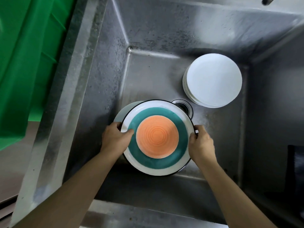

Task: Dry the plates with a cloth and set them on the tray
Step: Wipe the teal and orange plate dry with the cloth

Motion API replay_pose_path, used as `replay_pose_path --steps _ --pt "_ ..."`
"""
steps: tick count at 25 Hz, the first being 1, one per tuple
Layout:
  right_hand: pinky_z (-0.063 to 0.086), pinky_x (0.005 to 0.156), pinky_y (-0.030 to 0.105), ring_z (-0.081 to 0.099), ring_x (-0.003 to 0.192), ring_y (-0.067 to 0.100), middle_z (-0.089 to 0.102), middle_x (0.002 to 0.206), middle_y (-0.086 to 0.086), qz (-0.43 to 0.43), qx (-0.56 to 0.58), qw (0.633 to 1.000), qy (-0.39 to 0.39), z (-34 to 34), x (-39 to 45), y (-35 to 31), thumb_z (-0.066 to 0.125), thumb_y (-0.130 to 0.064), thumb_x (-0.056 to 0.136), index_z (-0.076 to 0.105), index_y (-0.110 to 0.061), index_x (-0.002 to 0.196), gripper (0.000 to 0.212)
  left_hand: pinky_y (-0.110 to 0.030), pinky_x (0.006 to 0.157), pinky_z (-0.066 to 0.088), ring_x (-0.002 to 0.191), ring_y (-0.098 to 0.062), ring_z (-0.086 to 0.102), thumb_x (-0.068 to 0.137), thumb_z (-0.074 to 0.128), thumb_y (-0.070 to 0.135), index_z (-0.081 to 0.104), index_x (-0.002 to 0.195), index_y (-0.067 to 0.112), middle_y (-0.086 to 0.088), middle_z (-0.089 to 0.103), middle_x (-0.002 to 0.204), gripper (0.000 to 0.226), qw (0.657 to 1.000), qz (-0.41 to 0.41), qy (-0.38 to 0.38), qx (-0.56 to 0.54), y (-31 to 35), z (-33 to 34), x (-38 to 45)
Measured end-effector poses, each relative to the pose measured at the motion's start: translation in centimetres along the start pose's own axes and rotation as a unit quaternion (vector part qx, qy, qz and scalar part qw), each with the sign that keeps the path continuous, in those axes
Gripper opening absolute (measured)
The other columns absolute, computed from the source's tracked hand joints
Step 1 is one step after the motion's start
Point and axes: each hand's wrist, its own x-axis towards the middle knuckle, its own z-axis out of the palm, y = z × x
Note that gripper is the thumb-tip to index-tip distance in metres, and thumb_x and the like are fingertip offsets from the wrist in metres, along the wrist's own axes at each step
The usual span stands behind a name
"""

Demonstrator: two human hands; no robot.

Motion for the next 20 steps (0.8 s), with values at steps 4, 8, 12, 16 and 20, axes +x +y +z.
replay_pose_path --steps 4,8,12,16,20 --pt "0.051 0.080 0.041 0.061 0.095 0.030 0.067 0.113 0.010 0.004 0.023 1.000 0.012 -1.7 -0.2 0.2 0.040 -0.019 0.104 0.057 -0.018 0.128 0.029 -0.028 0.062 0.054 0.070 -0.011 0.070 0.071 0.063 0.027 0.073 0.077 0.032 0.016 0.072 0.070 0.012 0.998 0.000 -0.037 -0.041 1.7 -0.7 -1.5" --pt "0.046 0.070 0.031 0.061 0.088 0.023 0.067 0.109 0.007 0.024 0.034 0.999 -0.005 -2.7 -0.3 0.5 0.041 -0.016 0.105 0.061 -0.016 0.129 0.032 -0.030 0.063 0.051 0.069 -0.017 0.069 0.073 0.063 0.022 0.074 0.075 0.025 0.002 0.073 0.070 0.012 0.996 -0.007 -0.046 -0.083 2.9 -1.2 -3.2" --pt "0.058 0.065 0.041 0.062 0.075 0.022 0.068 0.091 0.005 0.045 0.072 0.996 -0.003 -3.3 -0.6 0.1 0.042 -0.012 0.102 0.069 -0.016 0.107 0.028 -0.046 0.086 0.056 0.094 -0.031 0.072 0.069 0.064 0.011 0.076 0.096 0.026 -0.015 0.075 0.099 0.033 0.968 -0.031 -0.052 -0.243 4.4 -1.5 -4.9" --pt "0.058 0.067 0.051 0.057 0.065 0.027 0.068 0.080 0.016 0.098 0.091 0.991 -0.016 -3.2 -0.7 -0.6 0.045 -0.009 0.098 0.068 0.001 0.094 0.026 -0.037 0.076 0.061 0.108 -0.029 0.070 0.082 0.055 -0.011 0.067 0.120 0.019 -0.009 0.075 0.112 0.050 0.932 -0.035 -0.127 -0.337 5.0 -1.5 -6.7" --pt "0.049 0.057 0.040 0.051 0.064 0.029 0.059 0.070 0.014 0.140 0.106 0.983 -0.057 -2.4 -1.4 -0.3 0.047 -0.003 0.093 0.069 0.008 0.091 0.024 -0.042 0.070 0.062 0.101 -0.028 0.070 0.083 0.053 -0.009 0.069 0.108 0.022 -0.006 0.074 0.107 0.043 0.941 -0.005 -0.111 -0.320 7.1 -1.2 -8.0"
